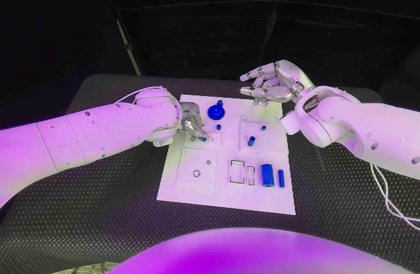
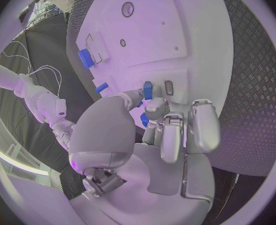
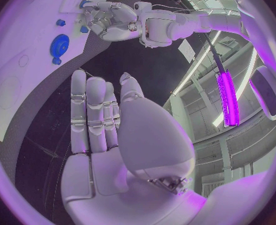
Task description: Assemble the parts on the task board
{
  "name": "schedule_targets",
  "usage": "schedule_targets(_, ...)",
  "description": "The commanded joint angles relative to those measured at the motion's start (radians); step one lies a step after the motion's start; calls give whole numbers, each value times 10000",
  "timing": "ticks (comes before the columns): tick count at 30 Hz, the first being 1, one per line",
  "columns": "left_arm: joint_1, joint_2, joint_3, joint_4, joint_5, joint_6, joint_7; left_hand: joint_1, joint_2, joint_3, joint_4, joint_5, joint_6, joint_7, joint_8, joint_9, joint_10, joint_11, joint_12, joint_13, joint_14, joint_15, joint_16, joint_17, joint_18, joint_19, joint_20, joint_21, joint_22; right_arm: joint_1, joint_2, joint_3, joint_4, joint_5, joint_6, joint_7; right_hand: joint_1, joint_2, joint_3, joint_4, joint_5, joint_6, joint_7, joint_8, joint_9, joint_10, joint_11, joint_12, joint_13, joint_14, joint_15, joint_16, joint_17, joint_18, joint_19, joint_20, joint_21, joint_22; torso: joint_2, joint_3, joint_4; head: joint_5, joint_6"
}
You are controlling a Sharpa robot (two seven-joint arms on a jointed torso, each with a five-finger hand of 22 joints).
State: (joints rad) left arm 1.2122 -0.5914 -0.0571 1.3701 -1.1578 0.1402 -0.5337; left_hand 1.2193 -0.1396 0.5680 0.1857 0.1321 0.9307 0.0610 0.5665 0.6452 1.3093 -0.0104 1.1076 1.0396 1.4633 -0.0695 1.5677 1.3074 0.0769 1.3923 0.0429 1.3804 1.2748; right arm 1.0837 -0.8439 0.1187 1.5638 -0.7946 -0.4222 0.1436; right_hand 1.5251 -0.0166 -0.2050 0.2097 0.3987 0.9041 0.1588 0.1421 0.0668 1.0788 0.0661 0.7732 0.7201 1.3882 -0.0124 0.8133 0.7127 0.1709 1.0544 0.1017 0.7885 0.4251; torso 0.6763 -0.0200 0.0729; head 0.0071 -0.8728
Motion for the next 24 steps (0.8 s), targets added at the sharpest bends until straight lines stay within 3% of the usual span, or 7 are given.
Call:
schedule_targets(1,-5,-32,-10,-7,-165,322,-86,-96,2,1977,-1897,45,-77,0,61,16,57,-44,19,16,1075,-17,31,2634,-70,19,-14,-25,12,15,9,7,10,-34,86,45,33,38,-70,6,35,-48,-10,46,10,-70,21,-41,-10,-17,48,-23,-10,122,56,0,-35,-10,4,1,-11,2,2)
schedule_targets(24,-7,201,-12,-216,-100,729,-97,-695,-2,1882,-1799,66,96,-162,348,119,348,-153,368,311,1075,-80,31,2634,-68,28,-58,-43,38,15,20,7,20,-34,89,-9,37,74,-82,34,199,-49,-3,60,13,-108,27,-43,-30,-35,56,-80,8,122,53,8,-90,-38,13,15,-7,4,2)
